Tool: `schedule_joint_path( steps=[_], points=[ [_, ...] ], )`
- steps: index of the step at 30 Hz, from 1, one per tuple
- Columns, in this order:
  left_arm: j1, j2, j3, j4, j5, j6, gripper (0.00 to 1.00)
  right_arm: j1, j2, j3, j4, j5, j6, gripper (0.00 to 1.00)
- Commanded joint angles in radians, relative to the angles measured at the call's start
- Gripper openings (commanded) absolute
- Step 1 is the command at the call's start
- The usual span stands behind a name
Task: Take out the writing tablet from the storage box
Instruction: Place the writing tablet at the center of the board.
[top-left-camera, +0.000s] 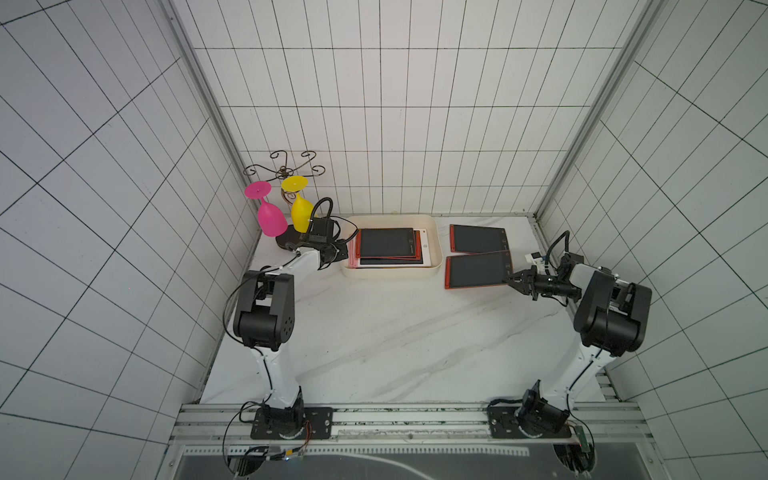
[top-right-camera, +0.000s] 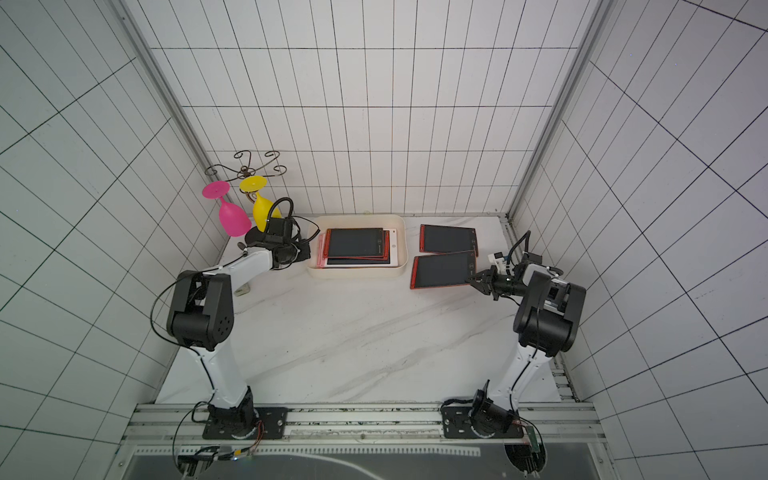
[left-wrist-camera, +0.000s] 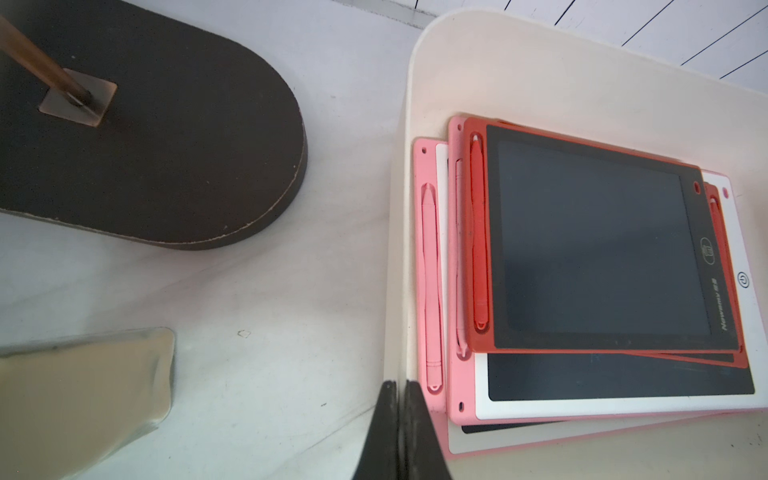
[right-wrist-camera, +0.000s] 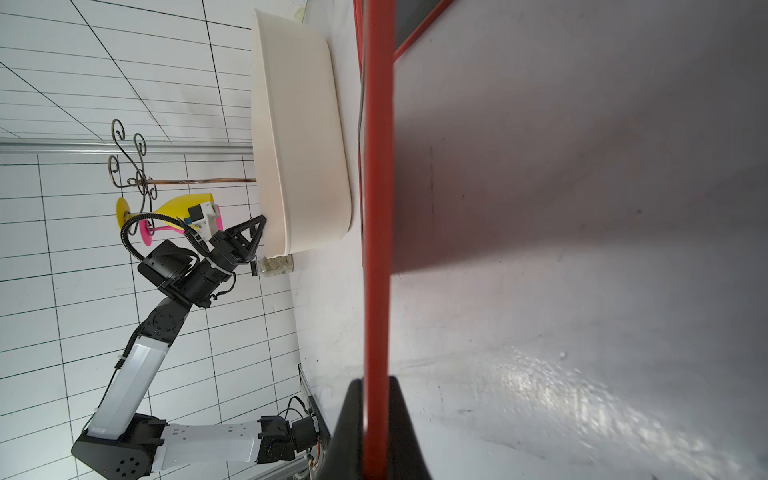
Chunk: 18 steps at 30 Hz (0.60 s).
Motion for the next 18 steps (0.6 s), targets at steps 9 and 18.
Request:
schedule_joint_path(
  steps=[9,18],
  points=[
    [0.003,0.009,0.021,0.063,0.029,-0.026,0.00,-0.040,0.162,0.067,-0.065,0.090,-0.057,0.00],
    [0.003,0.014,0.022,0.066,0.038,-0.034,0.00,-0.073,0.155,0.096,-0.062,0.194,-0.020,0.13]
  ],
)
